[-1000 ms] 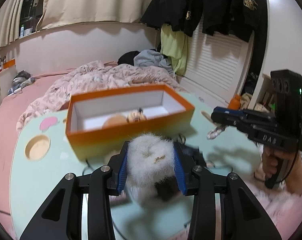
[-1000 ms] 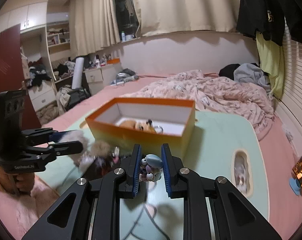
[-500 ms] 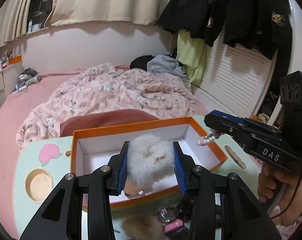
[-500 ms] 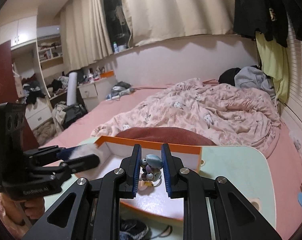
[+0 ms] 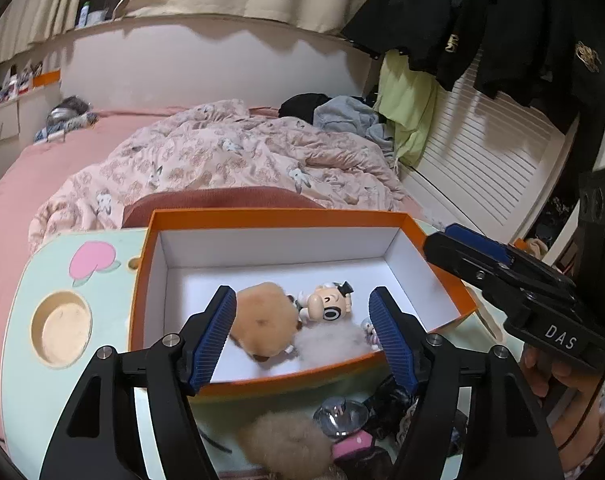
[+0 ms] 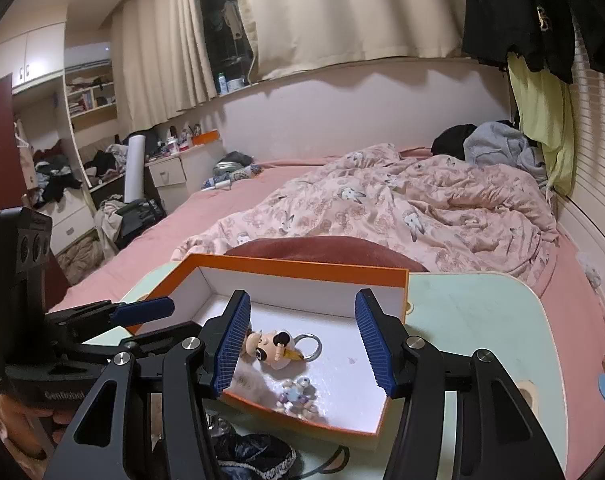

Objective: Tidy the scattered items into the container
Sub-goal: 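Open both tools and withdraw them from the box, then reach the right tool to the black lace-trimmed pouch and grasp it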

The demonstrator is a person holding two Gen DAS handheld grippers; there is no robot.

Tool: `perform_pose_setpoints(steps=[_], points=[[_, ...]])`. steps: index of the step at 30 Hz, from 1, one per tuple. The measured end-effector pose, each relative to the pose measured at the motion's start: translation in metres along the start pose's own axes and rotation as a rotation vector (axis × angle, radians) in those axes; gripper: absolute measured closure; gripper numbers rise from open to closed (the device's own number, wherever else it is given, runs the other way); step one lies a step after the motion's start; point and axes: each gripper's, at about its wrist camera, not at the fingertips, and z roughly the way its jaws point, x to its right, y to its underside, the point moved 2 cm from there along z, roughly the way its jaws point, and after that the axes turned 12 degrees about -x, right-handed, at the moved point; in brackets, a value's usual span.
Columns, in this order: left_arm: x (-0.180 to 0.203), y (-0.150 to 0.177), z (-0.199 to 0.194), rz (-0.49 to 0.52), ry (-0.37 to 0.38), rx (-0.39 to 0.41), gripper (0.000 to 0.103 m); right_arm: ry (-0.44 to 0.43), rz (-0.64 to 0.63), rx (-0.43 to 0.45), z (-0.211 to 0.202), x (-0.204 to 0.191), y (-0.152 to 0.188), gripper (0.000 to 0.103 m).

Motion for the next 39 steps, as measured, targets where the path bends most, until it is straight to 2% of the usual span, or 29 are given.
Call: perform_pose_setpoints(steps=[4, 9, 14, 17, 21, 25, 30, 34, 37, 39], points=[[-0.004, 0.007, -0.009, -0.030, 0.019, -0.006, 0.029, 0.009, -0.008, -0.009, -0.008, -0.001, 0.009, 0.047], [0.003, 0.029, -0.028, 0.029, -0.022, -0.015, 0.029, 0.022, -0.043, -0.042, -0.021, -0.005, 0.036, 0.044], [0.002, 0.077, -0.046, 0.084, 0.013, -0.068, 0.027, 0.019, -0.096, -0.104, -0.034, -0.006, 0.077, 0.042], [-0.006, 0.108, -0.050, 0.073, -0.003, -0.099, 0.027, 0.022, -0.110, -0.136, -0.042, -0.007, 0.101, 0.042], [-0.007, 0.131, -0.045, 0.096, -0.031, -0.144, 0.027, 0.033, -0.104, -0.153, -0.048, -0.009, 0.124, 0.042], [-0.008, 0.140, -0.034, 0.097, -0.054, -0.188, 0.027, 0.029, -0.122, -0.187, -0.046, -0.013, 0.140, 0.041], [-0.004, 0.142, -0.032, 0.111, -0.091, -0.173, 0.027, 0.064, -0.166, -0.234, -0.035, -0.020, 0.146, 0.033], [0.008, 0.149, -0.027, 0.167, -0.168, -0.162, 0.014, 0.116, -0.179, -0.276, -0.025, -0.022, 0.151, 0.027], [0.012, 0.149, -0.025, 0.169, -0.165, -0.162, 0.004, 0.129, -0.184, -0.277, -0.023, -0.022, 0.153, 0.023], [0.010, 0.149, -0.025, 0.159, -0.170, -0.165, 0.002, 0.131, -0.177, -0.279, -0.022, -0.020, 0.153, 0.018]])
